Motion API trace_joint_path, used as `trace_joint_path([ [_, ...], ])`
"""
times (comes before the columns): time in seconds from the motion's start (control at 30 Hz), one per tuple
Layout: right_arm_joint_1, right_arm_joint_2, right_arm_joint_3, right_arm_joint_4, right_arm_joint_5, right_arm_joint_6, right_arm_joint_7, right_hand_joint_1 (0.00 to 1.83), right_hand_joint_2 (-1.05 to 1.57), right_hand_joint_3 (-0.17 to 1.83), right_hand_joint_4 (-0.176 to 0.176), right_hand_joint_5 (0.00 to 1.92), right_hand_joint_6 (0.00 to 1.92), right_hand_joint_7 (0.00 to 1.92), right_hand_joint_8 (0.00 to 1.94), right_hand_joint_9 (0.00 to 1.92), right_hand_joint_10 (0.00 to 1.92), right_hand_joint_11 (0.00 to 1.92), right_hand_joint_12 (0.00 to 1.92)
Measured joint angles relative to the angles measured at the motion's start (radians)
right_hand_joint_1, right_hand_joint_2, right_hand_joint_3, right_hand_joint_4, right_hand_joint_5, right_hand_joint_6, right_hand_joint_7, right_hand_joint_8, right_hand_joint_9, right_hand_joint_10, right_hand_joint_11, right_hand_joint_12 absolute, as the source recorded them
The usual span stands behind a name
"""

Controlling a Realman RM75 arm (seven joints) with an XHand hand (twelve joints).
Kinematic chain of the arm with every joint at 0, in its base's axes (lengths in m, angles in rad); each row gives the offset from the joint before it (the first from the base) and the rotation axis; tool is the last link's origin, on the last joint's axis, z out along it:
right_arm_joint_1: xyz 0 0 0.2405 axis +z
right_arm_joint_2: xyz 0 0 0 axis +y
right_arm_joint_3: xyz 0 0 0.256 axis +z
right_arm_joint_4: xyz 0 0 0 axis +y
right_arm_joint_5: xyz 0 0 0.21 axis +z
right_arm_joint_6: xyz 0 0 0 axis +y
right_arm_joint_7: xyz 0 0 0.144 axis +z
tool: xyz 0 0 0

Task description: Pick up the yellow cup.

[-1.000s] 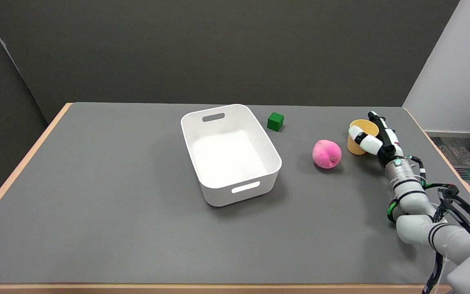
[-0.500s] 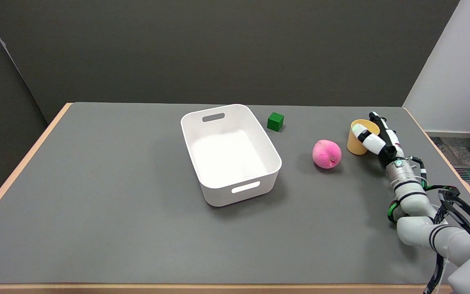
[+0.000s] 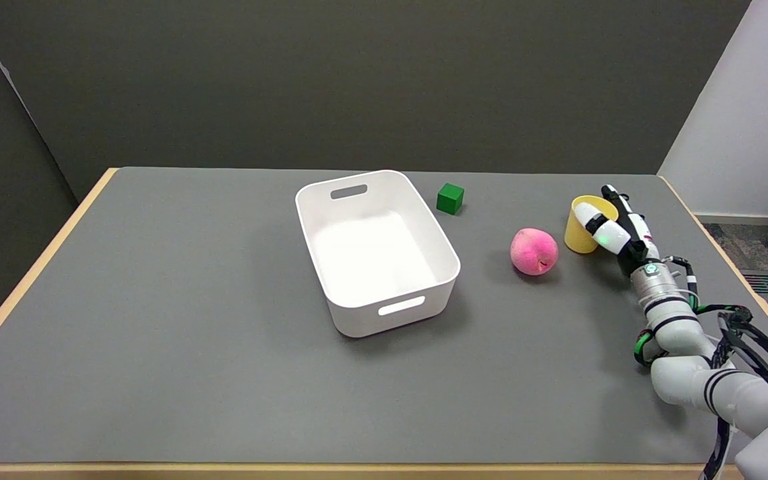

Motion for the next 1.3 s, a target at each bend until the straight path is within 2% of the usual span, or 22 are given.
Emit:
trace_joint_path([
  [0.37, 0.0, 0.003, -0.002, 0.001, -0.031, -0.005, -0.001, 0.75, 0.55, 0.95, -0.069, 0.0, 0.03, 0.0, 0.0, 0.0, 0.01, 0.0, 0.45],
  [0.43, 0.0, 0.004, -0.003, 0.001, -0.035, -0.006, -0.001, 0.83, 0.55, 0.95, -0.062, 0.0, 0.02, 0.0, 0.0, 0.0, 0.0, 0.0, 0.45],
  [0.8, 0.0, 0.004, -0.003, 0.001, -0.045, -0.013, -0.001, 1.0, 0.57, 0.97, -0.069, 0.0, 0.04, 0.0, 0.0, 0.0, 0.01, 0.0, 0.45],
  [0.87, 0.0, 0.004, -0.003, 0.001, -0.045, -0.015, -0.001, 0.99, 0.58, 0.99, -0.067, 0.0, 0.08, 0.0, 0.01, 0.0, 0.07, 0.0, 0.48],
  [1.07, 0.0, 0.004, -0.001, 0.001, -0.045, -0.017, -0.002, 1.0, 0.63, 1.04, -0.037, 0.06, 0.36, 0.07, 0.25, 0.02, 0.32, 0.0, 0.73],
  [1.2, 0.0, 0.003, 0.001, 0.001, -0.045, -0.02, -0.002, 1.01, 0.67, 1.01, -0.009, 0.19, 0.41, 0.2, 0.26, 0.08, 0.45, 0.01, 0.94],
  [1.23, 0.0, 0.003, 0.002, 0.001, -0.045, -0.02, -0.002, 1.01, 0.68, 1.0, 0.001, 0.23, 0.48, 0.24, 0.29, 0.12, 0.49, 0.04, 0.99],
  [1.3, 0.001, 0.003, 0.003, 0.001, -0.044, -0.02, -0.002, 1.0, 0.74, 0.95, 0.025, 0.32, 0.74, 0.39, 0.4, 0.26, 0.63, 0.14, 1.11],
])
